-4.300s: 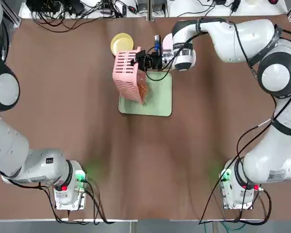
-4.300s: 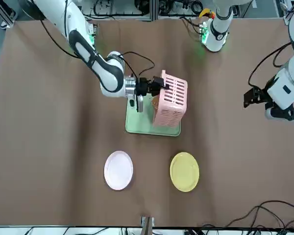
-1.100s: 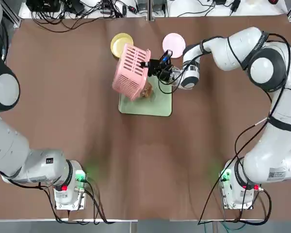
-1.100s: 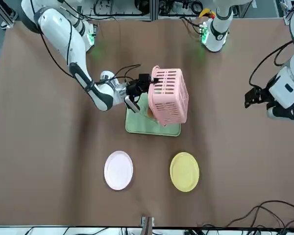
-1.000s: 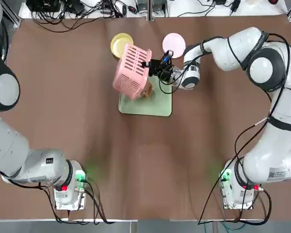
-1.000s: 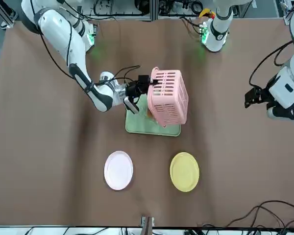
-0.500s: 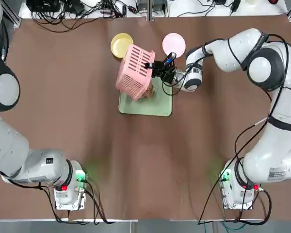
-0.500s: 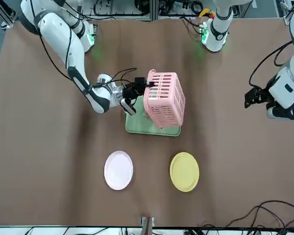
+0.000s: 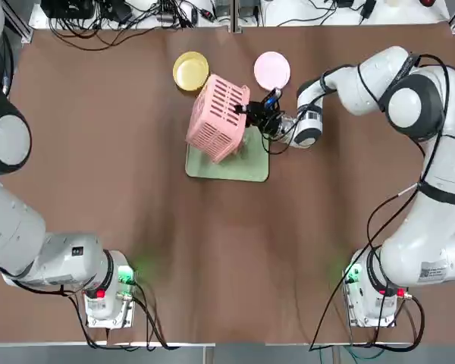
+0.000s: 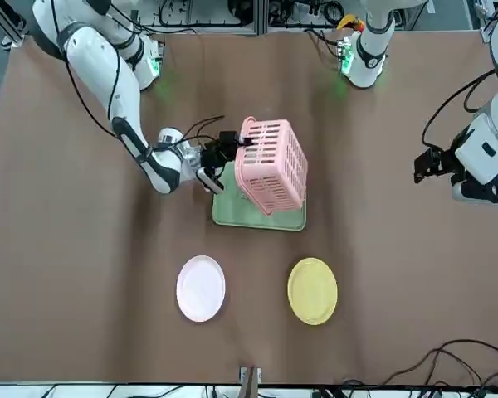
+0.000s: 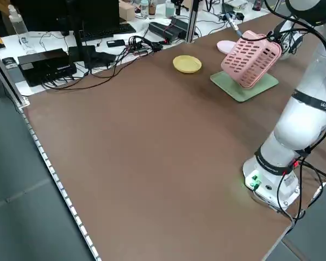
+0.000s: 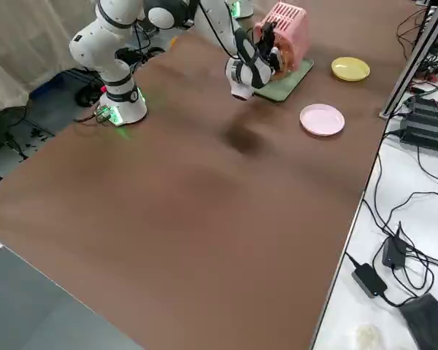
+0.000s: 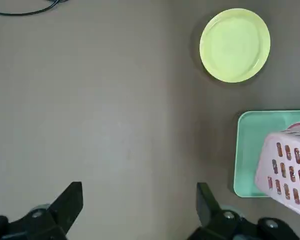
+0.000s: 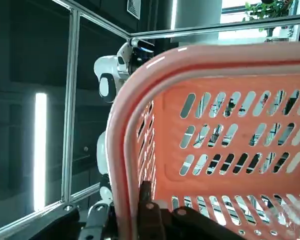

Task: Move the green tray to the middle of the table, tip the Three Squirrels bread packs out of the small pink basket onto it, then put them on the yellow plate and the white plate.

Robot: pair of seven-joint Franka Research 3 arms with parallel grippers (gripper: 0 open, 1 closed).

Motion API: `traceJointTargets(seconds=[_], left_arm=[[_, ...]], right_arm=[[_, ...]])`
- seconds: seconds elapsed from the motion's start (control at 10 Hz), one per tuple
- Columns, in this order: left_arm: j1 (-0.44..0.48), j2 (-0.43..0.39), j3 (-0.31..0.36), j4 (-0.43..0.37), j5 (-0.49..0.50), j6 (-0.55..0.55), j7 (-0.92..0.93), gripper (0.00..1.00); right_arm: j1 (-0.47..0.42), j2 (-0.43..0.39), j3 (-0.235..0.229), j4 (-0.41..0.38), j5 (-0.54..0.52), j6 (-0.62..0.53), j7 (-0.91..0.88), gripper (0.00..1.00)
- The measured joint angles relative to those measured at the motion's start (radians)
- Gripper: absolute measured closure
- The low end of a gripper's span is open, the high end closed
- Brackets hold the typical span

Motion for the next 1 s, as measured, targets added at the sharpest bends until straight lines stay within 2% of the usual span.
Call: traceJointTargets(seconds=[0.3,0.6,1.0], left_arm=[[0.0,0.0,0.0,0.0,0.0,0.0,0.0,0.0],[0.0,0.0,0.0,0.0,0.0,0.0,0.0,0.0],[-0.002,0.0,0.0,0.0,0.0,0.0,0.0,0.0]], right_arm=[[-0.001,-0.003,-0.022,-0.017,-0.022,-0.022,0.0,0.93],[-0.001,-0.01,-0.025,-0.022,-0.031,-0.027,0.0,0.93],[0.02,-0.015,-0.021,0.023,-0.031,-0.027,0.002,0.93]])
